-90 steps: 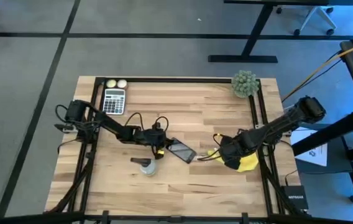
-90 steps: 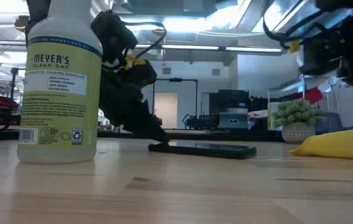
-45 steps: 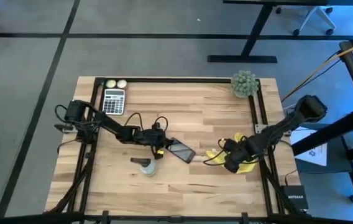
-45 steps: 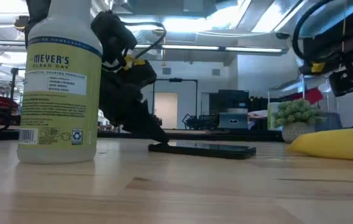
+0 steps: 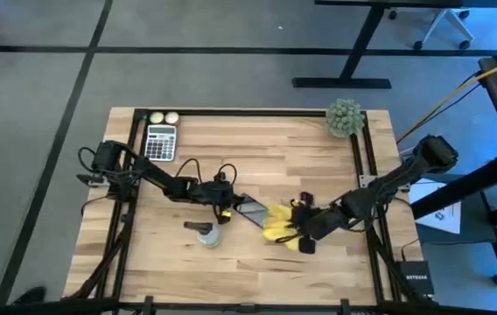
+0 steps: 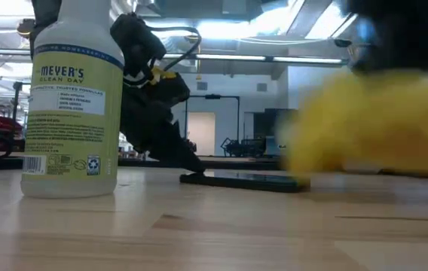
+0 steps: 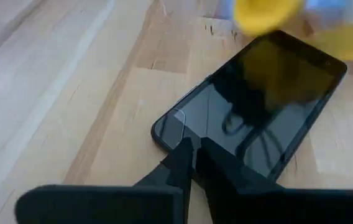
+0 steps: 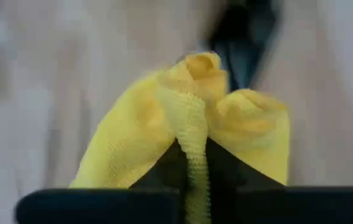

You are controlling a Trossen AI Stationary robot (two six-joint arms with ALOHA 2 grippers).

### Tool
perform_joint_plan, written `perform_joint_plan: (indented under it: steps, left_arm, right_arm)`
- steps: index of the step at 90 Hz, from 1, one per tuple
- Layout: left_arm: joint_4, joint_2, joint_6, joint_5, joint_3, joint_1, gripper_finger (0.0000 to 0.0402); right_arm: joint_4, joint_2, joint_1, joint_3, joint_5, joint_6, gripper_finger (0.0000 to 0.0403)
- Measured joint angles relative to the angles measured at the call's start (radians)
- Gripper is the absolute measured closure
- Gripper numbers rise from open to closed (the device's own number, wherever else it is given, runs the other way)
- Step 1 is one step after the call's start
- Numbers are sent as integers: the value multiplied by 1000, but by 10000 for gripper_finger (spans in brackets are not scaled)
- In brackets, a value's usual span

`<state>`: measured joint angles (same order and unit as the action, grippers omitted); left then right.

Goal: Apply microfiber cloth
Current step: Wipe the front of the cellphone with a microfiber cloth

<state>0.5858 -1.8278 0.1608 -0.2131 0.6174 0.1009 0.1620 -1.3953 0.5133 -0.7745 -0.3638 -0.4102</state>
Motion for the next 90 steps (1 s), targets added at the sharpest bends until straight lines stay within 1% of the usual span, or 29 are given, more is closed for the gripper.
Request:
perform_joint_plan:
  steps: [6,12,23,34,44,54,71,79,90]
  left_arm:
    - [2,0,0,0,0,0,387]
    - [2,0,0,0,0,0,387]
    - [2,0,1,0,0,0,387]
    - [2,0,20,0,0,0,387]
    - [2,0,22,0,0,0,387]
    - [2,0,22,3,0,-4,387]
    - [-31,0,51,10,-1,-22,387]
    - [-61,0,66,16,-4,-32,387]
    - [-48,0,72,28,-9,-37,387]
  right_arm:
    - [-121,-33,-31,-4,-18,113,396]
    - [-200,-84,-77,-9,-18,180,395]
    - [-298,-207,-169,-32,-11,250,398]
    - [-342,-341,-255,-80,65,257,398]
    - [-322,-439,-295,-117,117,205,398]
    - [-279,-477,-299,-135,171,170,398]
    - [-109,-451,-255,-137,203,130,399]
    - [-22,-417,-234,-134,223,127,398]
    - [113,-351,-216,-130,237,122,395]
